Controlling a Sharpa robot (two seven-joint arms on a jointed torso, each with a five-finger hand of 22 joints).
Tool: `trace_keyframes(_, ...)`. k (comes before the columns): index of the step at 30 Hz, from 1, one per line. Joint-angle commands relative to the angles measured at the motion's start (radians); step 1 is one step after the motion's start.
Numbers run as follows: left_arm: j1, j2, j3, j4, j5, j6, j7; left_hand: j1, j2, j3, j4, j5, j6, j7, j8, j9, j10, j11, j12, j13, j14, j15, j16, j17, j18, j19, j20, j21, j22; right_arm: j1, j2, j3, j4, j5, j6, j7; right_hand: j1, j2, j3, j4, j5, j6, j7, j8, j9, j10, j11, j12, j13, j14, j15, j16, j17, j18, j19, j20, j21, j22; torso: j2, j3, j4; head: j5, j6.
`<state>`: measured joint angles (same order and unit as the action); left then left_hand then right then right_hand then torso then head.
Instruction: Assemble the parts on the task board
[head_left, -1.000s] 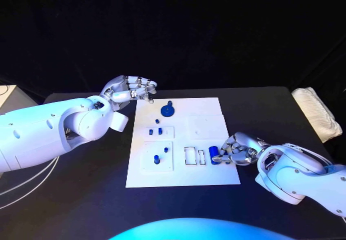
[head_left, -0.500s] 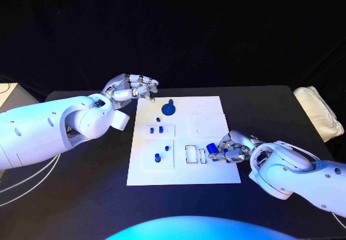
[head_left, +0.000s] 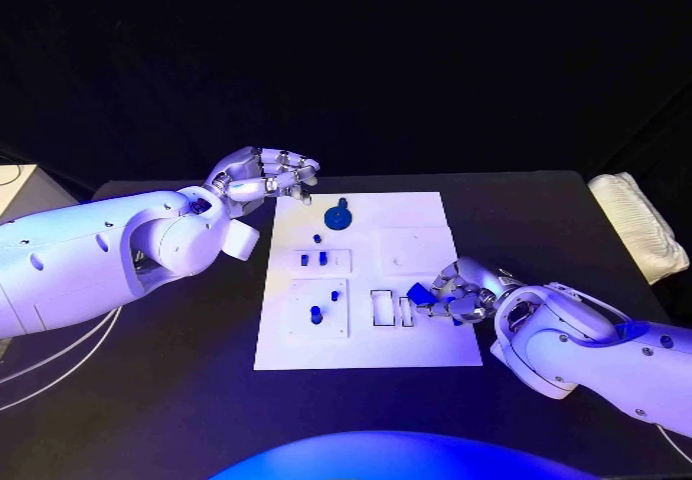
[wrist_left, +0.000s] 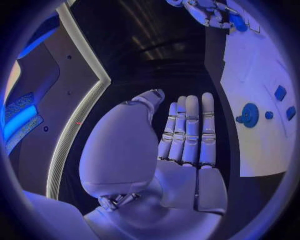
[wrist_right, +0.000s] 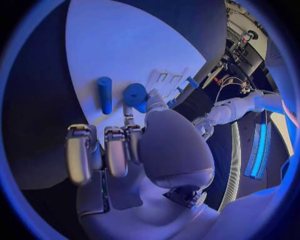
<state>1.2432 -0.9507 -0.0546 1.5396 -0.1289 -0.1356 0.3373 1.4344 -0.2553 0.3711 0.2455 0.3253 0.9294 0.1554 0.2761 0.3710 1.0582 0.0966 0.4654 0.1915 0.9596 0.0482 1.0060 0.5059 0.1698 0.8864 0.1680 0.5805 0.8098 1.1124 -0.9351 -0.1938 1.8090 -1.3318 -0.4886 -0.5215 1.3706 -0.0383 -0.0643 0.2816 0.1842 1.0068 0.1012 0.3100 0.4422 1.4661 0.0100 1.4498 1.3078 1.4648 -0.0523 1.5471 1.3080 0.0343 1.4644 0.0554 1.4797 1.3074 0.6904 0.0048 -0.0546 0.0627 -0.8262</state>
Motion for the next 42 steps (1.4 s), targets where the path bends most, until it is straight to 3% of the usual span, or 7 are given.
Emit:
trace_keyframes(1,0.0,0.001,0.001,0.001,0.002,0.023,0.002,0.002,0.006,-0.005,0.002,-0.003,0.001,-0.002,-0.003,0.001,-0.009,-0.002,0.007,0.002,-0.003,-0.005,0.006,0.001,0.012,0.006,-0.003,-0.007,-0.002,-0.004,-0.008,-0.003,0.018,0.068,-0.085,0.029,0.019,0.023,0.007,0.007,0.003,0.036,-0.025,0.014,0.002,0.023,-0.009,0.006,0.129,0.093,-0.01,0.006,0.2,-0.016,0.078,-0.009,0.009,0.229,-0.001,0.0005,0.0001,0.001,0.002)
trace_keyframes(9,0.0,0.002,0.001,-0.004,0.004,0.025,0.0,0.006,0.008,-0.005,0.002,-0.003,0.002,-0.002,-0.003,0.001,-0.012,-0.002,0.009,0.004,-0.005,-0.004,0.005,0.002,0.012,0.006,-0.003,-0.009,-0.003,0.028,-0.03,0.002,0.065,0.105,-0.13,0.062,0.009,0.03,0.021,0.008,0.004,0.048,-0.031,0.018,0.001,0.032,-0.014,0.015,0.142,0.095,-0.014,0.008,0.208,-0.019,0.083,-0.013,0.022,0.235,-0.002,-0.0008,-0.0002,-0.001,0.005)
trace_keyframes(16,0.0,0.005,0.0,-0.004,0.004,0.026,0.0,0.006,0.008,-0.005,0.002,-0.003,0.002,-0.002,-0.003,0.001,-0.012,-0.002,0.009,0.004,-0.005,-0.004,0.005,0.002,0.012,0.006,-0.003,-0.009,-0.003,0.046,-0.016,0.003,0.08,0.148,-0.071,0.063,-0.004,0.025,0.024,0.009,0.002,0.05,-0.031,0.018,-0.001,0.032,-0.015,0.014,0.142,0.095,-0.016,0.008,0.209,-0.019,0.083,-0.015,0.023,0.236,0.001,-0.0003,0.0,0.0,0.007)
trace_keyframes(24,0.0,0.007,0.0,-0.004,0.005,0.028,-0.001,0.012,0.01,-0.004,0.001,-0.002,0.003,-0.002,-0.003,0.001,-0.014,-0.002,0.011,0.006,-0.007,-0.004,0.005,0.003,0.012,0.007,-0.003,-0.01,-0.003,0.031,0.031,0.001,0.057,0.187,0.002,0.053,-0.037,0.023,0.03,0.01,-0.012,0.054,-0.031,0.017,-0.004,0.034,-0.015,0.012,0.143,0.095,-0.016,0.008,0.209,-0.019,0.083,-0.016,0.022,0.236,0.001,0.0005,0.0001,0.004,0.007)
trace_keyframes(30,0.0,0.008,0.0,-0.004,0.005,0.028,-0.001,0.015,0.011,-0.004,0.0,-0.002,0.003,-0.002,-0.004,0.001,-0.016,-0.002,0.012,0.008,-0.007,-0.004,0.005,0.003,0.012,0.007,-0.003,-0.011,-0.004,0.021,0.062,0.001,0.043,0.195,0.038,0.03,-0.103,0.015,0.033,0.009,-0.065,0.059,-0.03,0.02,-0.006,0.036,-0.014,0.009,0.146,0.095,-0.015,0.008,0.21,-0.019,0.083,-0.015,0.021,0.237,0.001,0.0,0.0003,0.004,0.005)
trace_keyframes(36,0.0,0.007,0.0,-0.003,0.005,0.028,-0.002,0.015,0.011,-0.004,0.0,-0.002,0.003,-0.002,-0.004,0.001,-0.016,-0.002,0.012,0.008,-0.007,-0.004,0.005,0.003,0.012,0.007,-0.003,-0.011,-0.004,0.018,0.074,0.0,0.035,0.19,0.041,0.008,-0.133,0.002,0.037,0.007,-0.098,0.059,-0.031,0.024,-0.006,0.037,-0.014,0.006,0.147,0.095,-0.015,0.008,0.21,-0.019,0.082,-0.015,0.021,0.237,0.001,0.0004,-0.0001,0.007,0.003)
trace_keyframes(42,0.0,0.006,0.0,-0.003,0.005,0.034,-0.007,0.017,0.012,-0.003,0.0,-0.002,0.003,-0.002,-0.004,0.001,-0.017,-0.002,0.013,0.009,-0.008,-0.004,0.005,0.004,0.012,0.008,-0.003,-0.012,-0.004,0.017,0.082,0.0,0.032,0.184,0.031,0.003,-0.134,0.001,0.038,0.007,-0.102,0.059,-0.031,0.024,-0.006,0.036,-0.014,0.005,0.147,0.095,-0.015,0.008,0.21,-0.019,0.083,-0.015,0.022,0.237,0.001,0.0006,-0.0008,0.007,0.005)
